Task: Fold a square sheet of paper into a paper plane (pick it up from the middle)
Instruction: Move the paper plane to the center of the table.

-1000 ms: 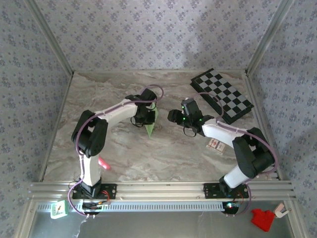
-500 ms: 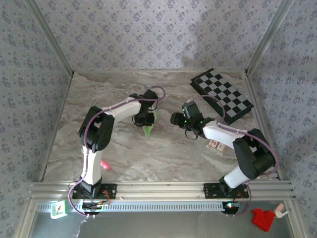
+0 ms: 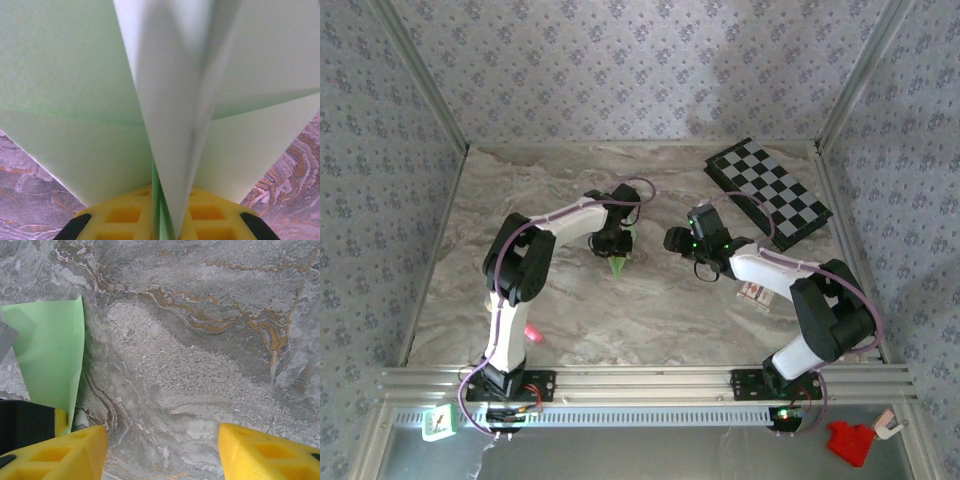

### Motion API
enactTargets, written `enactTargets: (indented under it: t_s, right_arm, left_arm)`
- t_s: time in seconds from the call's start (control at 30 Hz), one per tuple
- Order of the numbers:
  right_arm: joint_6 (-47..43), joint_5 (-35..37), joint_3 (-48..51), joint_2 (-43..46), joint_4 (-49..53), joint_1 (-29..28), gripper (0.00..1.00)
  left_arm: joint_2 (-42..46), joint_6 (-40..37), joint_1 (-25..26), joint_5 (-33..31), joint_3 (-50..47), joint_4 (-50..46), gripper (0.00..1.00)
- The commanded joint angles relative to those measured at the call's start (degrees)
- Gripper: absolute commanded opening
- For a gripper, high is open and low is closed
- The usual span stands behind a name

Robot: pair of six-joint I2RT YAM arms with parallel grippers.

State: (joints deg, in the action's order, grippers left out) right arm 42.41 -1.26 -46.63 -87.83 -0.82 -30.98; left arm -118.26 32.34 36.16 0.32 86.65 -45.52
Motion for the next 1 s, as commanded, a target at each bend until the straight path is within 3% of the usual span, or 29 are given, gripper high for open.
enactTargets:
  t_s: [0.0, 0.13, 0.3, 0.4, 0.5, 0.97]
  right_arm:
    - [0.15, 0.21, 0.52, 1.4, 0.42, -0.04, 0.62]
    - [-0.52, 1.2, 0.26, 1.83, 0.98, -0.04, 0.63]
    - [-3.51, 3.62, 0.24, 3.25, 2.06, 0.0, 0.72]
    - [-5.87, 5.1, -0.21, 3.84, 3.29, 0.25, 0.8]
    - [-8.71, 6.27, -0.39, 4.16, 4.17, 0.43, 0.95]
    - [-9.73, 4.45, -0.33, 4.27, 4.18, 1.55, 0.97]
  left_arm:
    - [0.41, -0.83, 0.49, -1.74, 2.24, -2.22, 0.13]
    - [2.08, -1.87, 0.29, -4.01, 3.47, -1.38, 0.09]
    - [1.81, -3.61, -1.28, -6.39, 6.33, 0.3, 0.08]
    - [-0.03, -4.45, -2.43, -7.01, 9.38, 0.69, 0.08]
    - [-2.25, -4.61, -3.6, -7.31, 12.54, 1.38, 0.08]
    - [-13.49, -4.01, -4.5, -7.34, 24.79, -0.56, 0.1]
